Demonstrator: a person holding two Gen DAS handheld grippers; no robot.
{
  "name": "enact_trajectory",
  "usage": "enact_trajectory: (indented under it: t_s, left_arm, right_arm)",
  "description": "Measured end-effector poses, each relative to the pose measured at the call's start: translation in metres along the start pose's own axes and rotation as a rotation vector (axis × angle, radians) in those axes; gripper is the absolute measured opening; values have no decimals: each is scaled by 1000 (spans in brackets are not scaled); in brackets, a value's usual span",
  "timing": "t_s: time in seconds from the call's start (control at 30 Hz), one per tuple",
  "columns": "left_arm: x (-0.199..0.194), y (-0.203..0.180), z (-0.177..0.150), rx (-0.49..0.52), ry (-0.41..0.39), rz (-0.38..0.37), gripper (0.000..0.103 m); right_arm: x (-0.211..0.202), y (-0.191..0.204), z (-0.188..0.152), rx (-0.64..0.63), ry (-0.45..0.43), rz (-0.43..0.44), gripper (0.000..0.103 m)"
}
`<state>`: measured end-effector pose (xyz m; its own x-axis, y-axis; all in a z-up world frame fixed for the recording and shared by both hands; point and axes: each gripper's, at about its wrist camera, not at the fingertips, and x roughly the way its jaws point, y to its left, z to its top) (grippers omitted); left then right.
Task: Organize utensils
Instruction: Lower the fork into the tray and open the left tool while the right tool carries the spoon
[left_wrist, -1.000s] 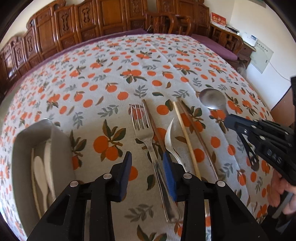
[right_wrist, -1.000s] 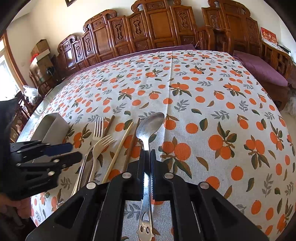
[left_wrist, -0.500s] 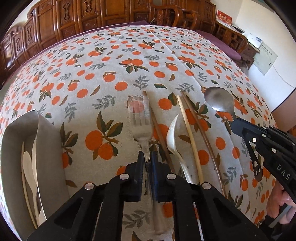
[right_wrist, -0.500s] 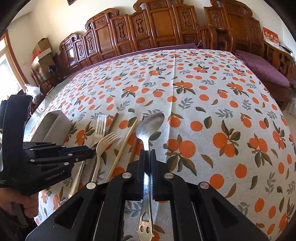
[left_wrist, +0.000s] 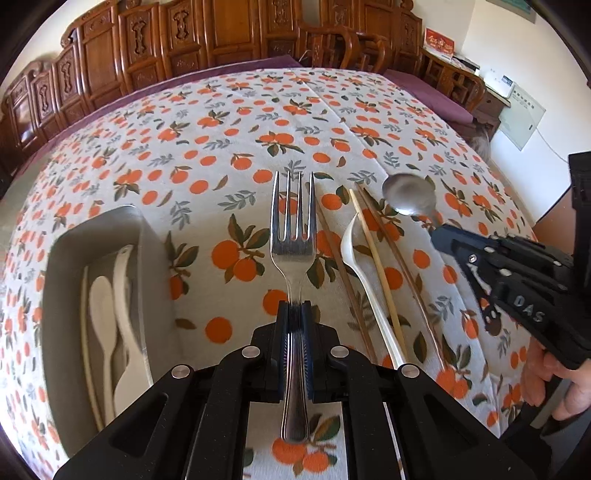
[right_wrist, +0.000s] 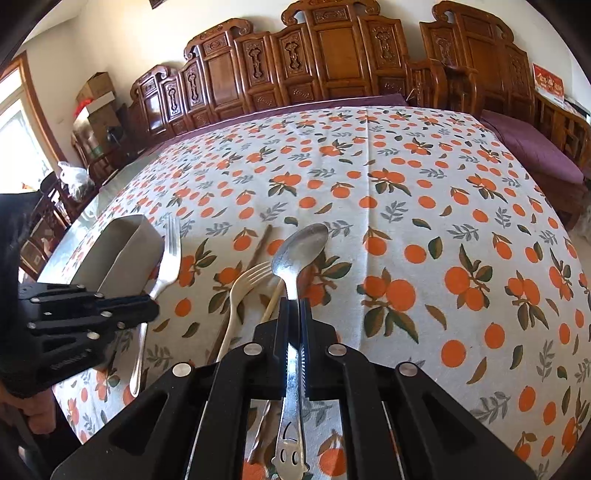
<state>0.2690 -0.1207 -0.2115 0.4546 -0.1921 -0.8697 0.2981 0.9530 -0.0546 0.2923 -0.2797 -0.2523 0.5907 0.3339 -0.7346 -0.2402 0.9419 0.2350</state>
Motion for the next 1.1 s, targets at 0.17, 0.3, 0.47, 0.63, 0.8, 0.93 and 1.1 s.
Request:
enact_trajectory:
  t_s: [0.17,0.3,0.47,0.63,0.8,0.93,1.1]
  left_arm:
    - [-21,0,-4,3,-37,-5,6]
    - [-37,-4,-8,10,-69,-16,6]
    - [-51,-11,-9,20,-100,-21,6]
    - [-68,-13,-9,32,-129,-16,6]
    - [-87,-7,-10,35,-165,-4,6]
    - [-107,2,-12,24,-199,6,6]
    - [-125,16,-15,13,-229,31,6]
  right_arm:
    - [-6,6,-4,1,-6,-5,7]
    - [-15,12,-5,-4,-24,1,7]
    - [-23,18,-6,-10,-39,11,7]
    - [-33,24,-6,-11,-64,28,7]
    - [-45,36,-9,-11,-86,64,7]
    - [-55,52,-9,-26,-106,86,7]
    - [-62,75,-8,-54,-119,111,7]
